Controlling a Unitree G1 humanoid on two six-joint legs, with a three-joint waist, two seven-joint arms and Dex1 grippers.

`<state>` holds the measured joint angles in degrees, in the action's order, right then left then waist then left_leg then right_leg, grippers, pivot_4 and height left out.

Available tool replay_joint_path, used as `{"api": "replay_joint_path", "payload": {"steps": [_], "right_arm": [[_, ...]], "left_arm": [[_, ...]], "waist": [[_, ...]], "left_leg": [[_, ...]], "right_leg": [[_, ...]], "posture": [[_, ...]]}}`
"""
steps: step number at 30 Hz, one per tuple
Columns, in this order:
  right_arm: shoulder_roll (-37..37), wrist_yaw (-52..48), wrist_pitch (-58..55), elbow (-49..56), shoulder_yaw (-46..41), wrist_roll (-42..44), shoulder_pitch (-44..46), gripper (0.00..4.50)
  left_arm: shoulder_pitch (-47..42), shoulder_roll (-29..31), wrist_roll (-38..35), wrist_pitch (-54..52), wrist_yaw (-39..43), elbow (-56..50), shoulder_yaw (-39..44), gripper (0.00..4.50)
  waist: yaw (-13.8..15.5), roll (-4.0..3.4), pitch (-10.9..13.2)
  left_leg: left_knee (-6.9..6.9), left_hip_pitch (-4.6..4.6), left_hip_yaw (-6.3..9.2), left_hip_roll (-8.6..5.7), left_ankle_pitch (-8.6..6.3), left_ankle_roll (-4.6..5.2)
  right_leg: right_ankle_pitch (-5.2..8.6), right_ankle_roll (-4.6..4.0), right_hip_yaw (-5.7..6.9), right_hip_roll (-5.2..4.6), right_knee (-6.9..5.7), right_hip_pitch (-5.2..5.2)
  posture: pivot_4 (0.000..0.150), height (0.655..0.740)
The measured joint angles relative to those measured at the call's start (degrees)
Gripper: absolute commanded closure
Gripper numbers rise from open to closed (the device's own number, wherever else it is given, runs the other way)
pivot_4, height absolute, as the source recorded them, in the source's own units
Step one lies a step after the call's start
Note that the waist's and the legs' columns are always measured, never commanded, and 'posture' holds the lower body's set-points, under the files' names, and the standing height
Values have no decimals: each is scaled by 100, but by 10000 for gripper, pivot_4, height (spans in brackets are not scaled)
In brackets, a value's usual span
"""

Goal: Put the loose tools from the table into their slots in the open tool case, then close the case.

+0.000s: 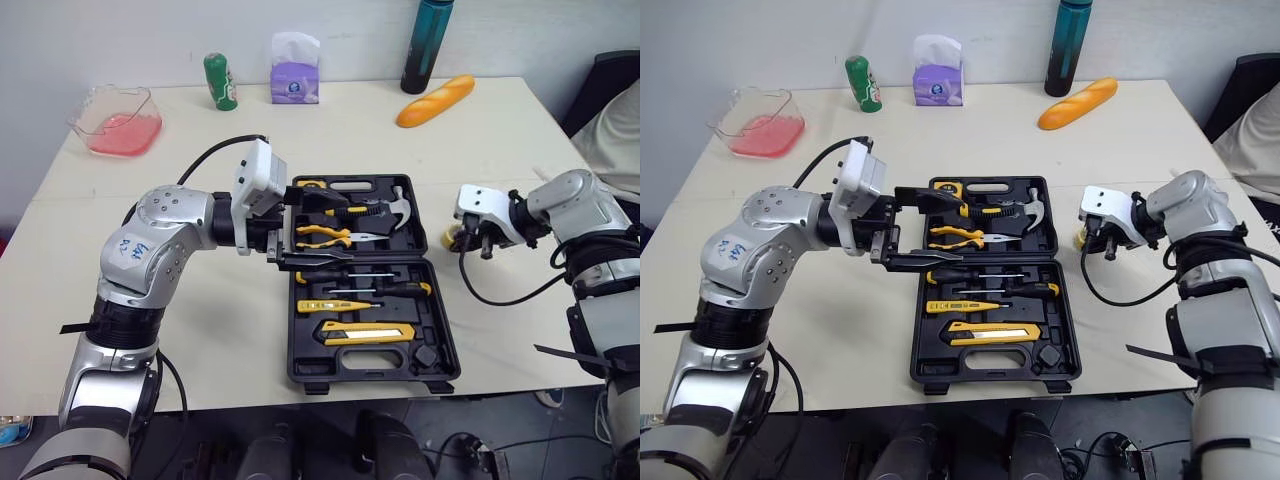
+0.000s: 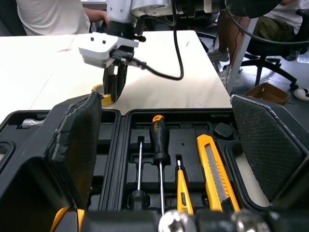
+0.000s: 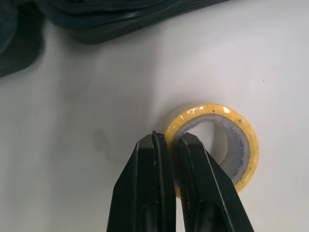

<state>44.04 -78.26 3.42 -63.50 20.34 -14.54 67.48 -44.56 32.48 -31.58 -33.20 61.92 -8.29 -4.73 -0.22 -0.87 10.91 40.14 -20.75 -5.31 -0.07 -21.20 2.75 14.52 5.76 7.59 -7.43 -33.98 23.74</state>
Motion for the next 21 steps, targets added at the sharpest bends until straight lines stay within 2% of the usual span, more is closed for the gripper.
{"api": "replay_joint_path", "payload": {"steps": [2, 5, 9, 13, 16, 21], "right_arm": [[279, -376, -97, 703, -211, 245, -319, 44508], [762, -884, -801, 2325, -639, 836, -1033, 44508], [1674, -1012, -2534, 5682, -1310, 2155, -2789, 44508], [1768, -719, -3969, 8462, -1662, 3280, -4415, 44508], [1741, -276, -4420, 9337, -1709, 3581, -5079, 44508], [1792, 279, -4618, 9788, -1884, 3650, -5774, 44508]], "left_arm": [[19, 21, -3, -26, 29, -45, -3, 0], [85, 141, -97, -188, 129, -226, -10, 0], [660, 557, -405, -482, 498, -770, -39, 0], [1133, 927, -427, -516, 939, -1172, -332, 0], [1416, 1162, -290, -287, 1200, -1276, -467, 0], [1588, 1093, -191, -177, 1176, -1346, -628, 0]], "waist": [[11, -1, 1], [15, -3, 1], [36, -5, 1], [40, 2, 5], [52, 3, 5], [180, 9, 9]], "left_leg": [[2, -5, 4, 0, 0, 0], [5, -20, 14, 2, 0, 0], [4, -30, 21, 7, -4, -7], [30, -25, 17, 7, -3, -6], [29, -1, 16, -1, -4, -7], [29, -1, 20, -2, -5, -5]], "right_leg": [[0, 0, 2, 0, 2, 1], [0, 0, 9, 1, 1, 9], [3, -5, 16, 3, 2, 17], [1, -4, 8, 0, -10, 11], [1, -4, 1, -10, -7, -7], [2, -4, 1, -11, -1, -9]], "posture": [[1500, 7394], [1500, 7394], [1500, 7394], [1500, 7394], [1500, 7394], [1500, 7394]]}}
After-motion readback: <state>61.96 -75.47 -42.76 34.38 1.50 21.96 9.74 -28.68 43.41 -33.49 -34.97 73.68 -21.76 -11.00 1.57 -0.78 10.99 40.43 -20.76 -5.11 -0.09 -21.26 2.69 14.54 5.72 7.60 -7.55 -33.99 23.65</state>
